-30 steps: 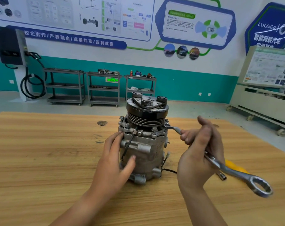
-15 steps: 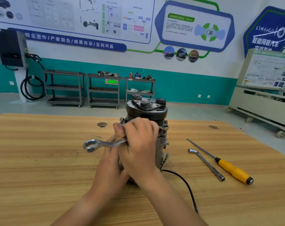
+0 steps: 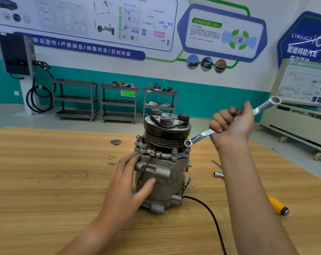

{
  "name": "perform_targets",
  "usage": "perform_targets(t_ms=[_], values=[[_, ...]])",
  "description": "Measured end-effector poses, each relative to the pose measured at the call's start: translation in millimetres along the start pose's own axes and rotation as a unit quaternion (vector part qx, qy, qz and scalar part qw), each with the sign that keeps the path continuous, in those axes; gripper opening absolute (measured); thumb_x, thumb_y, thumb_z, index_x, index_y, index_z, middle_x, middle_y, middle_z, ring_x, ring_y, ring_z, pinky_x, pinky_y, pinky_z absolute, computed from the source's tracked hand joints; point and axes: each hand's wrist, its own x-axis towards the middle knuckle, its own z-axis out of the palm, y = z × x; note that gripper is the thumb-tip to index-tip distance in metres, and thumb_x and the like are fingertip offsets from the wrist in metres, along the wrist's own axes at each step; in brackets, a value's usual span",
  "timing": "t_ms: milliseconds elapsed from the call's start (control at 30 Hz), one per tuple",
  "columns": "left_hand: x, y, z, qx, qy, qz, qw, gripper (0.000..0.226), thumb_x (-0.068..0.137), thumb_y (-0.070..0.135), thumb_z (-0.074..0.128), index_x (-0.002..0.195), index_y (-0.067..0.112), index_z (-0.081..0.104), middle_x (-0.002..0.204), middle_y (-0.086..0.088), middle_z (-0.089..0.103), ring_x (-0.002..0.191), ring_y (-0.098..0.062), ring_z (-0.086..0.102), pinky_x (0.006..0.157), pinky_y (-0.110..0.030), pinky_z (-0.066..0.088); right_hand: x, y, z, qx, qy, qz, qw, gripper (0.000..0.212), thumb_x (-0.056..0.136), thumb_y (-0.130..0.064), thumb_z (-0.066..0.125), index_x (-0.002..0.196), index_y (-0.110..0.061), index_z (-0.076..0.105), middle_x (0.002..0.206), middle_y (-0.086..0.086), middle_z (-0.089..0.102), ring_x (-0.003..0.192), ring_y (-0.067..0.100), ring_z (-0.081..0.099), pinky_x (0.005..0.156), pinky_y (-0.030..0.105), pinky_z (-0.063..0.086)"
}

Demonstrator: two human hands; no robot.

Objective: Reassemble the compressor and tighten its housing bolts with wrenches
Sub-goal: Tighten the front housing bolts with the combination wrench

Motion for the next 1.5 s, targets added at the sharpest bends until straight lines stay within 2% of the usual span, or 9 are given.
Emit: perform_targets(t_ms=[100,267,433,667,1000,1100,1200,1367,1500], values=[[2.1,0.6,-3.2,-0.007,0.005,0.006,1.0,0.059,0.08,0.036,0.066,0.131,0.014,0.046,0.122,0.023,0.038,0.111,0.01,0.036,0.09,0.006,0.022,12.2,1.0,-10.4,0.018,0.013,0.034,0.999,0.048,0.101,-0.041,0.028,0.059,-0.018,0.03,0.037,-0.007,0.017,0.028,0.007,0.014,0.027,0.015,0.012],[3.9,0.3,-3.5,-0.003,0.014,0.011,1.0,0.056,0.075,0.036,0.061,0.127,0.017,0.049,0.121,0.014,0.045,0.11,0.009,0.04,0.091,0.004,0.025,26.2,3.0,-9.8,0.002,0.038,0.072,0.997,0.044,0.102,-0.034,0.03,0.061,-0.017,0.032,0.036,-0.007,0.019,0.026,0.007,0.015,0.027,0.015,0.012],[3.6,0.9,-2.3,-0.016,0.025,0.02,0.999,0.049,0.077,0.033,0.059,0.123,0.027,0.043,0.121,0.028,0.038,0.111,0.027,0.033,0.091,0.004,0.024,37.6,7.0,-10.9,0.004,0.044,0.138,0.989,0.042,0.101,-0.025,0.033,0.06,-0.016,0.033,0.035,-0.006,0.021,0.025,0.007,0.017,0.027,0.017,0.012],[2.9,-1.5,-1.1,-0.016,0.03,0.023,0.999,0.046,0.079,0.03,0.057,0.122,0.027,0.043,0.121,0.027,0.039,0.111,0.027,0.032,0.091,0.005,0.025,50.5,14.8,-11.7,-0.008,0.026,0.218,0.976,0.042,0.1,-0.02,0.033,0.058,-0.016,0.03,0.033,-0.005,0.021,0.022,0.007,0.018,0.024,0.016,0.012],[1.4,-1.8,0.1,-0.015,0.032,0.024,0.999,0.046,0.08,0.03,0.057,0.123,0.029,0.042,0.122,0.03,0.037,0.112,0.027,0.032,0.09,0.005,0.026,52.3,24.4,-28.3,0.042,0.089,0.225,0.969,0.05,0.098,-0.013,0.031,0.049,-0.015,0.027,0.032,-0.004,0.02,0.02,0.008,0.018,0.023,0.016,0.015],[0.9,-1.4,1.1,-0.015,0.032,0.024,0.999,0.047,0.08,0.031,0.056,0.124,0.029,0.041,0.122,0.03,0.036,0.112,0.027,0.032,0.09,0.004,0.027,55.6,27.3,-19.8,-0.003,0.089,0.211,0.973,0.041,0.099,-0.014,0.032,0.059,-0.017,0.026,0.032,-0.006,0.021,0.021,0.007,0.018,0.023,0.016,0.015],[1.3,-0.2,0.8,-0.015,0.031,0.021,0.999,0.047,0.08,0.031,0.056,0.124,0.029,0.041,0.121,0.03,0.036,0.111,0.027,0.032,0.09,0.005,0.026,59.7,30.3,-10.8,-0.054,0.066,0.22,0.972,0.04,0.099,-0.016,0.032,0.06,-0.017,0.027,0.033,-0.006,0.021,0.022,0.006,0.018,0.023,0.016,0.014],[0.3,2.1,-0.1,-0.016,0.034,0.016,0.999,0.047,0.079,0.031,0.055,0.124,0.031,0.039,0.122,0.031,0.036,0.112,0.028,0.031,0.089,0.005,0.026,57.0,37.3,-17.6,-0.014,0.064,0.262,0.963,0.045,0.101,-0.015,0.032,0.056,-0.016,0.025,0.031,-0.004,0.021,0.019,0.006,0.019,0.023,0.014,0.015],[0.3,2.7,-0.6,-0.011,0.032,0.021,0.999,0.049,0.079,0.033,0.057,0.125,0.031,0.039,0.122,0.031,0.035,0.112,0.027,0.031,0.089,-0.001,0.034,56.4,34.9,-23.5,0.025,0.073,0.243,0.967,0.044,0.1,-0.014,0.034,0.057,-0.017,0.025,0.033,-0.005,0.022,0.02,0.007,0.02,0.023,0.015,0.016]])
